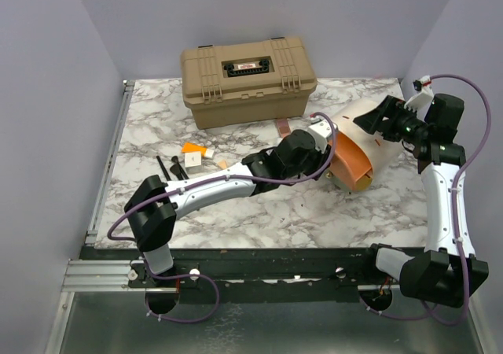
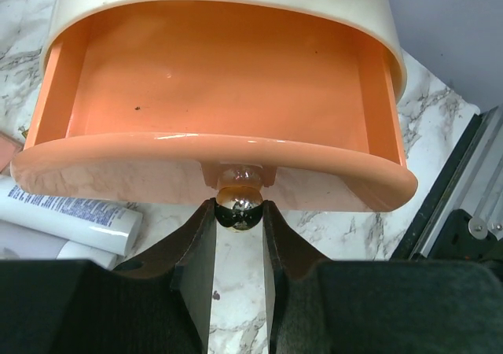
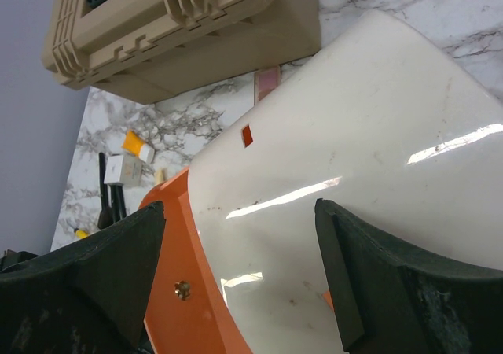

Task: Organize the makeup
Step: Open the drawer in the storage box.

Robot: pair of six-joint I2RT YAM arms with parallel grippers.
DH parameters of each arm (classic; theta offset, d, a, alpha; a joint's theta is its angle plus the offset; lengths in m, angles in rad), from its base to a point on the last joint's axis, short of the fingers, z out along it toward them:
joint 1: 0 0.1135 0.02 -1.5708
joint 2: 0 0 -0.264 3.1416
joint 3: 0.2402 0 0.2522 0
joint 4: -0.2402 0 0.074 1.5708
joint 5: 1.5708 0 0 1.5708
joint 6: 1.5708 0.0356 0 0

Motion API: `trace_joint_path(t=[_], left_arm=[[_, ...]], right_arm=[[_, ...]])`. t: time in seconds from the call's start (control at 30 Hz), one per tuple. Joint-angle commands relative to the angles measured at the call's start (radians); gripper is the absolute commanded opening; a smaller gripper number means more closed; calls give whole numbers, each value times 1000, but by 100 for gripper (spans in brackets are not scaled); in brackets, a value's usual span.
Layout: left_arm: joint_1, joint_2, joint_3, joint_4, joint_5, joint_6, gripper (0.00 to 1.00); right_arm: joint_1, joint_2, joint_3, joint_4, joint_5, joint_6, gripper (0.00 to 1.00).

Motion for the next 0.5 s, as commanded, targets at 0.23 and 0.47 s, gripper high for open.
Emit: trace_joint_path(t=[0.23, 0.47], left_arm=[[-1, -65, -16, 6, 22, 11, 17], [-1, -127, -87, 6, 11, -27, 17]], right_arm=[[5, 56, -29, -185, 15, 12, 85], [6, 63, -22, -186, 11, 7, 85]])
